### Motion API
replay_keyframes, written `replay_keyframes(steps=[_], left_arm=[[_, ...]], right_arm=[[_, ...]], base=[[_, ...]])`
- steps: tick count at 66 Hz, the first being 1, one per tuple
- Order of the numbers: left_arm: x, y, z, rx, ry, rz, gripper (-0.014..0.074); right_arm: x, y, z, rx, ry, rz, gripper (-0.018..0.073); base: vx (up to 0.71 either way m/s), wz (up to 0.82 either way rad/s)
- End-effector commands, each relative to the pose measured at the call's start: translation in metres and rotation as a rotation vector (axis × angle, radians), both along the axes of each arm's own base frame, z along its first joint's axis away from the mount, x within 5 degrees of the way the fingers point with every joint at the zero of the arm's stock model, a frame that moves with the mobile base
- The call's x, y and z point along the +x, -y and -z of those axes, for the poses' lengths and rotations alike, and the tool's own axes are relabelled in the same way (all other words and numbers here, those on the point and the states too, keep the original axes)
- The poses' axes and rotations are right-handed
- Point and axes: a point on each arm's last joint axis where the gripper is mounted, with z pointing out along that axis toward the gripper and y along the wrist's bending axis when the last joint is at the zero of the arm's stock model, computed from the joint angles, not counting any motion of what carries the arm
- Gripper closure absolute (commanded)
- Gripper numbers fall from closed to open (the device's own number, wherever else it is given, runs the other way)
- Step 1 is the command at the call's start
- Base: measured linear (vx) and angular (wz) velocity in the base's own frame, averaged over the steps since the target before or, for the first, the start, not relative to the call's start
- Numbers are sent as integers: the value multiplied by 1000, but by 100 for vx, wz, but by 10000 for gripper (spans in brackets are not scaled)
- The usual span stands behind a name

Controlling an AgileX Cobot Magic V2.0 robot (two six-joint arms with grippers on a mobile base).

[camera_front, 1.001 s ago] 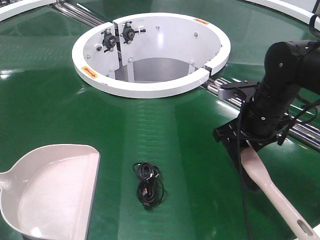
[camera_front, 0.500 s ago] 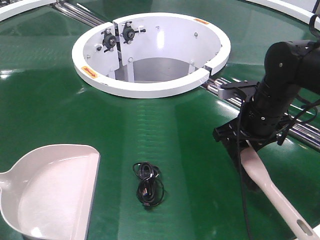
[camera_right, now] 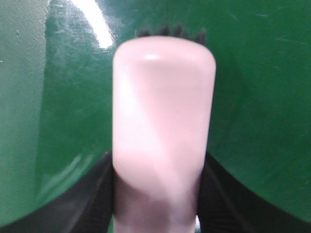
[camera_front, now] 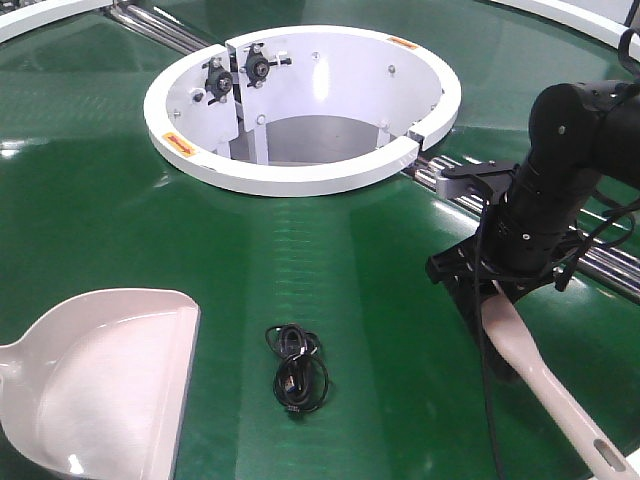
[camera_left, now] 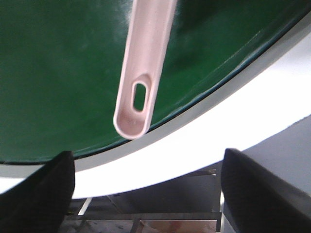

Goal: Clean and inspect green conveyor with broom and dustpan

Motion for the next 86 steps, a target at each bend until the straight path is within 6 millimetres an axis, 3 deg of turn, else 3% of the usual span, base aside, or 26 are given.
replay_keyframes(steps=[1,21,43,86], left_arm=[[11,-1,-3,24,-10,2,28],[44,-12,16,33,-90,-37,28],[57,-30,30,64,-119,-66,28],[79,-35,64,113,-182,-16,54]], right_arm=[[-8,4,-21,0,15,-7,564],[-8,4,-21,0,15,-7,564],[-8,4,-21,0,15,-7,564],[-8,4,-21,1,16,-7,564]], base=[[0,0],[0,0],[0,0],[0,0]])
